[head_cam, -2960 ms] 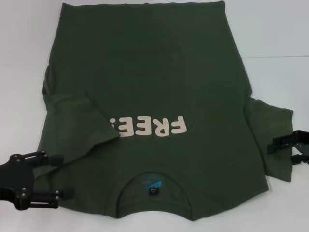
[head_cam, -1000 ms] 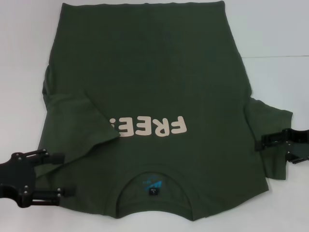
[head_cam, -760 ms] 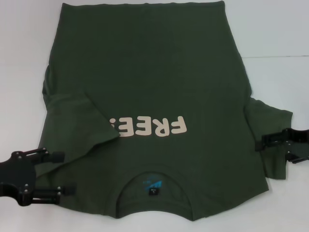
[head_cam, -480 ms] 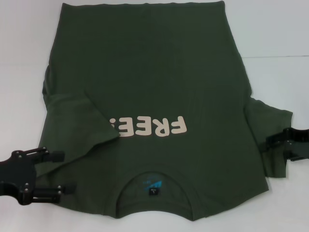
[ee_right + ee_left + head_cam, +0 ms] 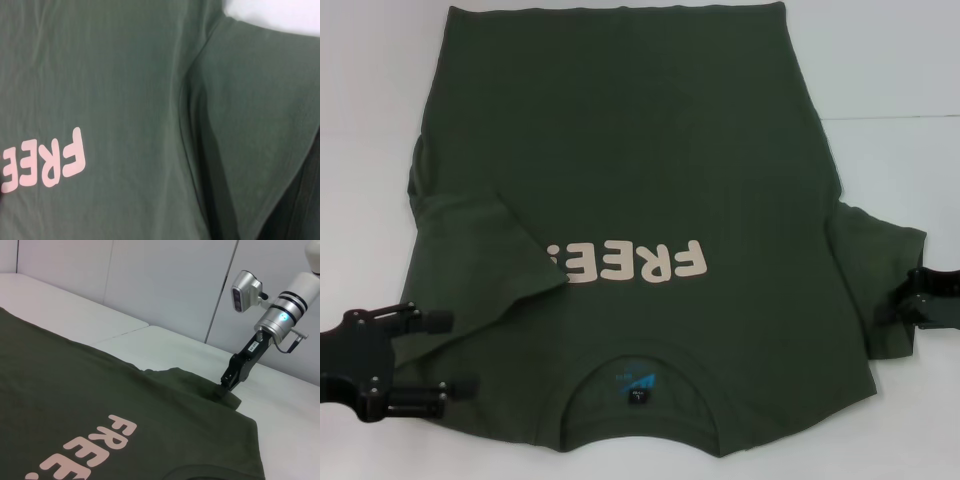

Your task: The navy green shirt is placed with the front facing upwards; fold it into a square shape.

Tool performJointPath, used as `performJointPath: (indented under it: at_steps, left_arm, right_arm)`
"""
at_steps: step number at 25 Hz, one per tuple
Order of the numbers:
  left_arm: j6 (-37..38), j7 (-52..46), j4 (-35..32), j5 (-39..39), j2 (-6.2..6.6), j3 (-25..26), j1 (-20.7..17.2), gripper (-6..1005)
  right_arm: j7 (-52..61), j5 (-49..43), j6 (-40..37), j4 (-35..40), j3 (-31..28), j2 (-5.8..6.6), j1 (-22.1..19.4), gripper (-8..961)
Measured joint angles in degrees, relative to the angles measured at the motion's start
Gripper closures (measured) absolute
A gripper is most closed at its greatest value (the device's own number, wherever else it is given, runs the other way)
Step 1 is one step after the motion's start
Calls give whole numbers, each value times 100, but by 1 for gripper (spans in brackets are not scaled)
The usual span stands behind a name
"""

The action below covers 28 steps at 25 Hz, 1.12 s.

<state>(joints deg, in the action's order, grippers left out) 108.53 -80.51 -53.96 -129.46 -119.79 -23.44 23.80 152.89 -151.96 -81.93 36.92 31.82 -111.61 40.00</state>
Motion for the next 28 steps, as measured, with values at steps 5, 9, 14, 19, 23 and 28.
performJointPath:
  at_steps: [5,9,14,19,23,28]
  left_arm:
    - [10,0,0,0,0,4,-4,112]
    - [10,0,0,0,0,12,-15,113]
    - [10,0,0,0,0,20,-23,115]
    - [18,0,0,2,0,30,-25,116]
    - [18,-5,0,8,-3,33,-22,117]
    - [4,-9,0,10,-9,40,-9,119]
  right_arm:
    - [-26,0,-29,13,0,7,21,800]
    - [-38,0,-46,14,43,10,31,876]
    - [-69,7,-67,17,130,38,18,919]
    - [-172,28,-272,145,104,133,-47,936]
    - [-153,46,-452,545,-29,181,-190,946]
    - [-177,52,-676,826,-260,281,-276,951]
